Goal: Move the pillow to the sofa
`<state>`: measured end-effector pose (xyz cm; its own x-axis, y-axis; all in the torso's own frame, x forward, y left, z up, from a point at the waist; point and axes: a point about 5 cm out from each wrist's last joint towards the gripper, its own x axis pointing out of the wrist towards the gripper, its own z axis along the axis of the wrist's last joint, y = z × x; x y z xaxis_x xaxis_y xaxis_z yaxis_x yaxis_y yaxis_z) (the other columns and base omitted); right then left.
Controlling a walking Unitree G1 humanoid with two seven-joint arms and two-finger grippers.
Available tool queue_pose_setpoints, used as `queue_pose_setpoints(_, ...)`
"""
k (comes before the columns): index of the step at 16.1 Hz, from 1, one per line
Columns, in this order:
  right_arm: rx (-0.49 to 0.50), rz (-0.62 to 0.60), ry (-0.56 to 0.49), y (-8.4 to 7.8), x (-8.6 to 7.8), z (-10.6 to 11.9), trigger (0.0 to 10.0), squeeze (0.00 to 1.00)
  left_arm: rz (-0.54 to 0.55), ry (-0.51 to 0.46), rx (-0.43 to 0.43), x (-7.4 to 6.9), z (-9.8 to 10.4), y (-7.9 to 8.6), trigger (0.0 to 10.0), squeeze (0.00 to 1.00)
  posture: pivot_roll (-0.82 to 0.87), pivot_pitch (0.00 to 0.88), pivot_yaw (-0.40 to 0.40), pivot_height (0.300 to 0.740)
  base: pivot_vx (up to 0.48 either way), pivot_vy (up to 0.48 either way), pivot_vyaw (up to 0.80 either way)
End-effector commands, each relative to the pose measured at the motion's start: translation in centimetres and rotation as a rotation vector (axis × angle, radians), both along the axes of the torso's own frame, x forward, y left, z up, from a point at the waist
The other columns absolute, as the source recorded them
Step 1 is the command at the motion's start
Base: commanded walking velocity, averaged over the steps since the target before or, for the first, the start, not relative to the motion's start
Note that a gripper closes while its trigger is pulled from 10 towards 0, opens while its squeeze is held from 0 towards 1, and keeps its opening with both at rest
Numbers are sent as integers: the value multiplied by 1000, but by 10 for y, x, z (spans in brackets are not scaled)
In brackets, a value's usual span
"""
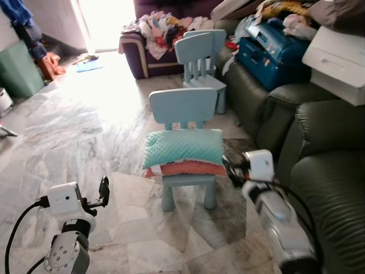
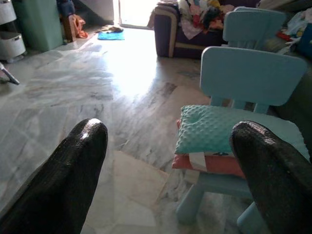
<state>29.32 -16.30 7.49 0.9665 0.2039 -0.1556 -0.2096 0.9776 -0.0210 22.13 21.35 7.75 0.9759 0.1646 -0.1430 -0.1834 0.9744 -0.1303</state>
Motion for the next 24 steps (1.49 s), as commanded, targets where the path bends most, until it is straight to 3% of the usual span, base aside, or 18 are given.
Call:
queue_pose_setpoints(1,-4,-21,12,-8,-6,-1,10000,0,1,-1,9,-3,0,3,10000,0,-79,0,53,740,0,0,0)
queue_pose_setpoints(5,-30,-30,32,-20,-16,-4,10000,0,-3,8,2,-2,-2,1,10000,0,-96,7,54,740,0,0,0)
queue_pose_setpoints(12,-5,-3,2,-6,0,7,10000,0,-15,-12,-15,-5,0,2,10000,0,-82,6,50,740,49,0,0)
queue_pose_setpoints(18,20,71,-45,20,13,17,10000,0,-1,-7,-16,-6,-2,3,10000,0,-73,0,46,740,408,120,0)
queue_pose_setpoints(20,48,88,-72,34,22,25,10000,0,32,-26,1,-5,1,6,10000,0,-63,0,42,740,412,244,0)
queue_pose_setpoints(24,67,110,-71,47,26,24,10000,0,83,-36,27,-7,2,11,10000,0,-62,0,39,740,414,241,0)
